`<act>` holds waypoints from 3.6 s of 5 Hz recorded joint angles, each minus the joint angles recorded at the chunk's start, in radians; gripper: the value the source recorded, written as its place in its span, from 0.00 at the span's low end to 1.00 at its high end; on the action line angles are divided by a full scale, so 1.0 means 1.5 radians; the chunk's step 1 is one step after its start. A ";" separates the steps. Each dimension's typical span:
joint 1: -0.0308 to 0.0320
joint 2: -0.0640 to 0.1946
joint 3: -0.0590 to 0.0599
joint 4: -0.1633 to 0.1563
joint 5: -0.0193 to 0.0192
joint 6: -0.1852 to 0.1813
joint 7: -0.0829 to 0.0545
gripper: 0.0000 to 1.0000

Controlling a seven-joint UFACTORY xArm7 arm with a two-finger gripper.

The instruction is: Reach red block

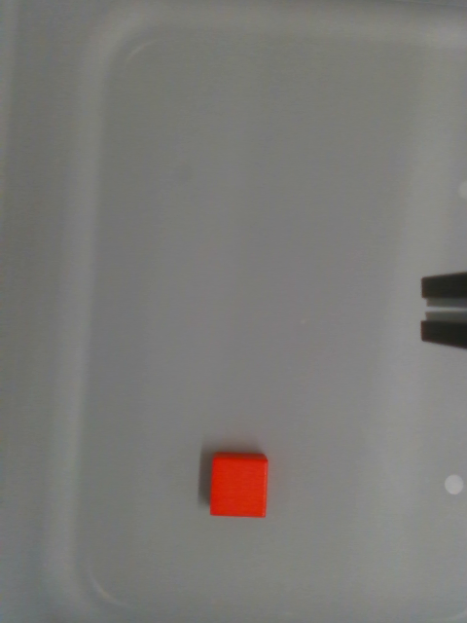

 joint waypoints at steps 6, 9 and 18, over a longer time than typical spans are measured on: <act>0.0030 0.010 0.002 -0.010 -0.0004 -0.019 0.000 0.00; 0.0051 0.017 0.004 -0.016 -0.0007 -0.033 -0.001 0.00; 0.0230 0.076 0.018 -0.074 -0.0033 -0.147 -0.003 0.00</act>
